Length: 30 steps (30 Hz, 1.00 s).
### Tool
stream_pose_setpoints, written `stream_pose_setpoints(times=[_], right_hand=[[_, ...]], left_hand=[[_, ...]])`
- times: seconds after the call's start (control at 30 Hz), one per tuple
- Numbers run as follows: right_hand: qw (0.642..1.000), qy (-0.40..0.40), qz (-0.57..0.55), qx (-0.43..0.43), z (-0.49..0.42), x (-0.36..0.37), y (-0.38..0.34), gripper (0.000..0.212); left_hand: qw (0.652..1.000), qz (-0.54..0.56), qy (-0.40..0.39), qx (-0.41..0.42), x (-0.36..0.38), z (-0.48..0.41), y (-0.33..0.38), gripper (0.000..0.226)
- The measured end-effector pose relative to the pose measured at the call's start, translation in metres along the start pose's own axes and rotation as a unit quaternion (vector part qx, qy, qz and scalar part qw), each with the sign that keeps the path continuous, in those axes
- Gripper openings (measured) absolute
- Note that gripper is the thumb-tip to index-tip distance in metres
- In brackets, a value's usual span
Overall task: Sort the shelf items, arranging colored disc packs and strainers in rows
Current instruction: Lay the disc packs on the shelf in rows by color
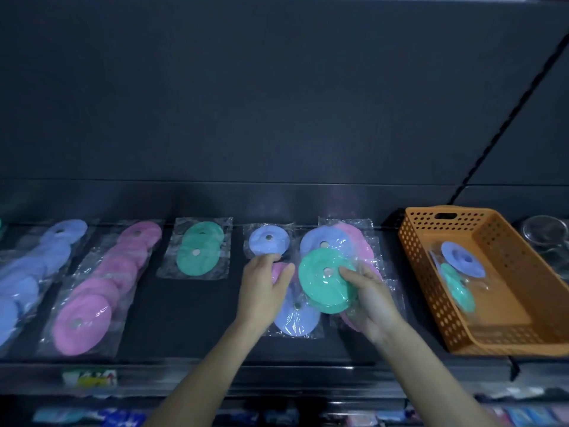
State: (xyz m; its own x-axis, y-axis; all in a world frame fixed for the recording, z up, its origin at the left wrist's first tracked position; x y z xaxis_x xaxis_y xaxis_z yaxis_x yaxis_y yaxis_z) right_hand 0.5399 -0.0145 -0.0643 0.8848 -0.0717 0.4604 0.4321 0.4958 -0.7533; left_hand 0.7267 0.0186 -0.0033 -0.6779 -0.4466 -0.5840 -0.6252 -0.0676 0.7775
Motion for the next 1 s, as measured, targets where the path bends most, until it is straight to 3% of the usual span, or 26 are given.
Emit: stream_pose_setpoints(times=[0.07, 0.13, 0.17, 0.4, 0.53, 0.6, 0.7, 0.77, 0.8, 0.9, 1.0], right_hand=[[0.999, 0.009, -0.031, 0.038, -0.001, 0.007, 0.01, 0.016], [0.996, 0.017, -0.049, 0.073, 0.0, 0.016, 0.022, 0.021], [0.995, 0.015, -0.055, 0.086, 0.002, 0.021, 0.027, 0.023], [0.994, -0.013, 0.019, 0.109, 0.013, 0.035, 0.039, 0.022], [0.993, 0.03, 0.105, 0.048, 0.008, 0.025, 0.028, 0.026], [0.98, 0.079, 0.181, -0.031, 0.008, 0.02, 0.013, 0.025], [0.89, 0.161, 0.37, -0.213, 0.02, 0.024, -0.027, 0.031], [0.826, 0.156, 0.473, -0.263, 0.023, 0.039, -0.033, 0.042], [0.812, 0.145, 0.5, -0.265, 0.024, 0.048, -0.03, 0.048], [0.808, 0.068, 0.533, -0.243, 0.025, 0.079, -0.008, 0.04], [0.859, 0.004, 0.478, -0.184, 0.023, 0.098, 0.02, 0.014]], left_hand=[[0.981, 0.113, -0.09, -0.131, 0.018, 0.011, -0.013, 0.021], [0.91, 0.253, -0.179, -0.276, 0.044, 0.032, -0.022, 0.029], [0.888, 0.286, -0.197, -0.303, 0.051, 0.038, -0.023, 0.033], [0.878, 0.355, -0.148, -0.285, 0.03, 0.024, -0.033, 0.029], [0.893, 0.314, -0.2, -0.253, 0.011, 0.016, -0.042, 0.036], [0.903, 0.285, -0.218, -0.235, 0.001, 0.014, -0.05, 0.041], [0.919, 0.246, -0.231, -0.203, -0.015, 0.011, -0.061, 0.044], [0.926, 0.237, -0.227, -0.186, -0.024, 0.011, -0.066, 0.045], [0.926, 0.245, -0.222, -0.181, -0.027, 0.01, -0.068, 0.045], [0.924, 0.281, -0.194, -0.174, -0.036, 0.01, -0.073, 0.044], [0.926, 0.304, -0.129, -0.184, -0.05, 0.008, -0.086, 0.035]])
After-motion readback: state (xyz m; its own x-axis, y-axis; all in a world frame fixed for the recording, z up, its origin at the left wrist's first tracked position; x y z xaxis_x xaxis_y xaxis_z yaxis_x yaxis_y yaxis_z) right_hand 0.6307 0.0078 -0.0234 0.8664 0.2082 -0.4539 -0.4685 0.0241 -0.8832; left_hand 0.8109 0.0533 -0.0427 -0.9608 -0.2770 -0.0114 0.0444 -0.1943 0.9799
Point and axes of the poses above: each hand's wrist, its own z-axis away from the middle knuckle, its own x-axis out of the palm, y = z × x, the point moved 10 cm from there along -z, towards the middle knuckle, and after that the axes turned 5 degrees about y, right-handed, at the moved point
